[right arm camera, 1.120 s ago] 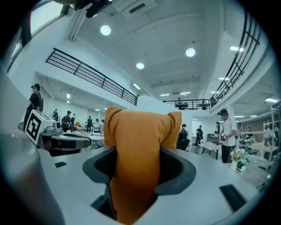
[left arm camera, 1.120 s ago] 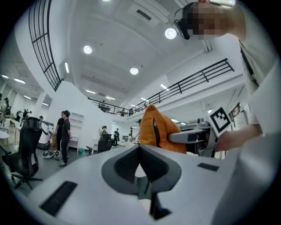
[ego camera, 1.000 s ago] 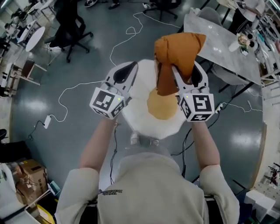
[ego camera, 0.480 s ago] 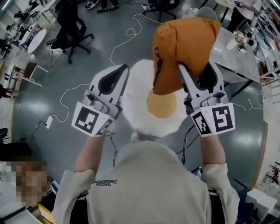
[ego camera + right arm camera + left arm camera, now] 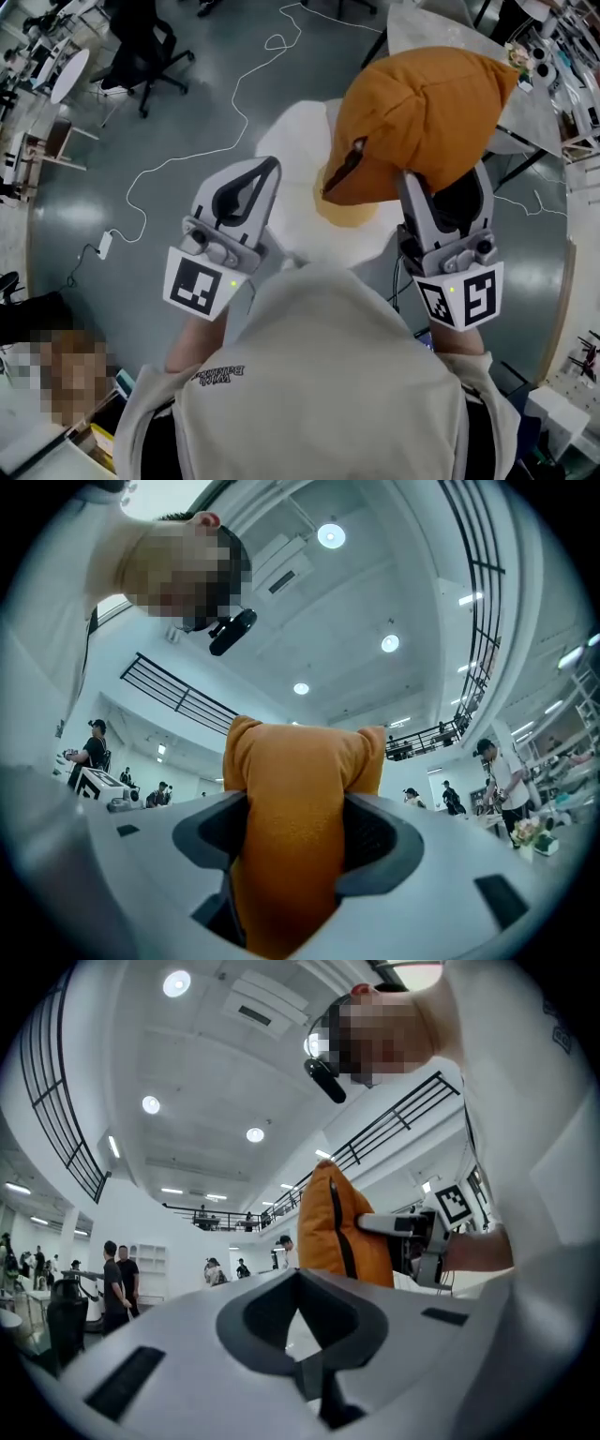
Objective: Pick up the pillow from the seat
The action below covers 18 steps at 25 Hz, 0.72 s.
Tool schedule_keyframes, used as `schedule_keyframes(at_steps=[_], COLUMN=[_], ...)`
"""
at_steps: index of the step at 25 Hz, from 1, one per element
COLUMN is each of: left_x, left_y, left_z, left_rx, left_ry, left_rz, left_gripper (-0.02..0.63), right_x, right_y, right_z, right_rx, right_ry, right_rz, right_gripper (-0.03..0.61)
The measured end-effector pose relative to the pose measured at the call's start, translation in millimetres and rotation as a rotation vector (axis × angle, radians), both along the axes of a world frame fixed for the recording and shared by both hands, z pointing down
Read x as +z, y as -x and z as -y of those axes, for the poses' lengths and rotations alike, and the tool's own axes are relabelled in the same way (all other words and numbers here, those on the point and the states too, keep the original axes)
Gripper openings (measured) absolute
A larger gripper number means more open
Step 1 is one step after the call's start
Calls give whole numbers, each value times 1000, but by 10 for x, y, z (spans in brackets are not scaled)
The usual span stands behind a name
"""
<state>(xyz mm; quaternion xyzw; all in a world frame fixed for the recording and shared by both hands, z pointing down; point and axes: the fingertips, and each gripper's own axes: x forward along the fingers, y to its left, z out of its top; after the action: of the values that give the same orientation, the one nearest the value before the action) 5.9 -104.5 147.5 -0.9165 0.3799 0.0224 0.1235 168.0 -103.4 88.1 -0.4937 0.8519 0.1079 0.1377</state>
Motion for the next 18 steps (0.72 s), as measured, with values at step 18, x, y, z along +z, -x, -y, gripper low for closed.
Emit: schedule_keyframes(at_steps=[18], left_x=[192], left_y=[-69], left_z=[-4], left_rx=[7], left_ry=[51], left_rz=[-37], left_gripper=[9], right_x=[355], right_y=[-40], right_z=[-22], right_rx=[3], right_ry=[79], right_rz=[-27], right_gripper=[301])
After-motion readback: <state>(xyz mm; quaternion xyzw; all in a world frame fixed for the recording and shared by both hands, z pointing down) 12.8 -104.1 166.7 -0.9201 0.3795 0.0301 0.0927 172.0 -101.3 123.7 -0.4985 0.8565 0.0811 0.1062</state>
